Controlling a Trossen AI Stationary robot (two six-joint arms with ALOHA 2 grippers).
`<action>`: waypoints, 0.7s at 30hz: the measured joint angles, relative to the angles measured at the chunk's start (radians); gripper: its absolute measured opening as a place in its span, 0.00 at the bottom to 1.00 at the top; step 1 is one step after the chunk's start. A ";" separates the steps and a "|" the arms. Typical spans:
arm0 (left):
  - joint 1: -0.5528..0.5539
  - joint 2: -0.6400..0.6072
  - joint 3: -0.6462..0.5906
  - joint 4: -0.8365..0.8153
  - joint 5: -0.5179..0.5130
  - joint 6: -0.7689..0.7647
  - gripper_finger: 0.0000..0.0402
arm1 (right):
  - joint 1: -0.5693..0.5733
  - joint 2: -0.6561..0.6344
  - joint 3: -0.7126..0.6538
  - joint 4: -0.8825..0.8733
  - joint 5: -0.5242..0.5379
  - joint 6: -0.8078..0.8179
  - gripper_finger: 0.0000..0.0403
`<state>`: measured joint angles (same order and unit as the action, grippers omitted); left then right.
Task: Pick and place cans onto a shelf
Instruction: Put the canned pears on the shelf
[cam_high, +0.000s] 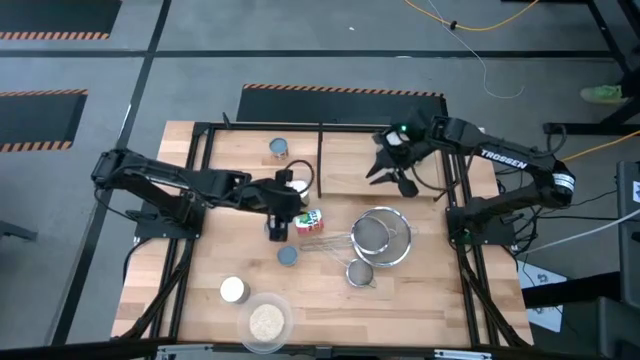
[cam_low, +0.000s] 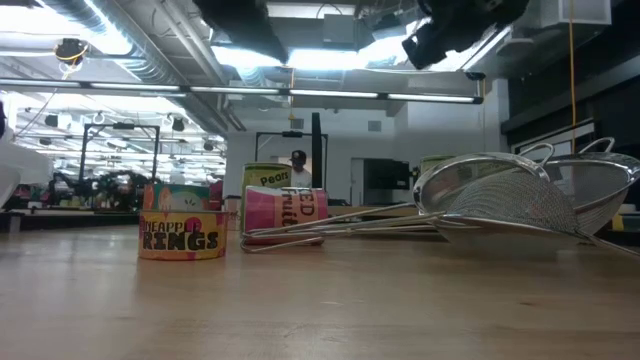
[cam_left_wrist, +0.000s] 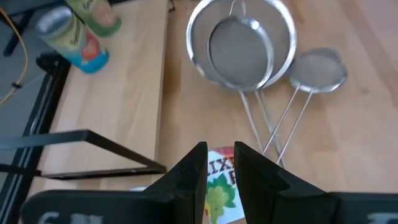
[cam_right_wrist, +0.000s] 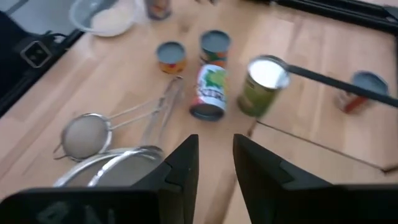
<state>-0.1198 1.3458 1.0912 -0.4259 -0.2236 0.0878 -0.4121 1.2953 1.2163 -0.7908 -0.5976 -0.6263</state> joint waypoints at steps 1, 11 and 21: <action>0.006 0.014 0.000 0.000 0.000 0.000 0.18 | 0.016 0.000 0.000 0.003 0.000 0.000 0.26; 0.052 0.147 0.000 -0.035 -0.003 0.000 0.18 | 0.117 0.000 0.000 0.009 0.001 0.001 0.26; 0.095 0.209 -0.001 -0.117 -0.106 -0.007 0.18 | 0.142 0.000 0.000 0.009 0.002 0.001 0.26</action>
<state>-0.0248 1.5544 1.0904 -0.5429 -0.3299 0.0803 -0.2699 1.2949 1.2163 -0.7818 -0.5961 -0.6254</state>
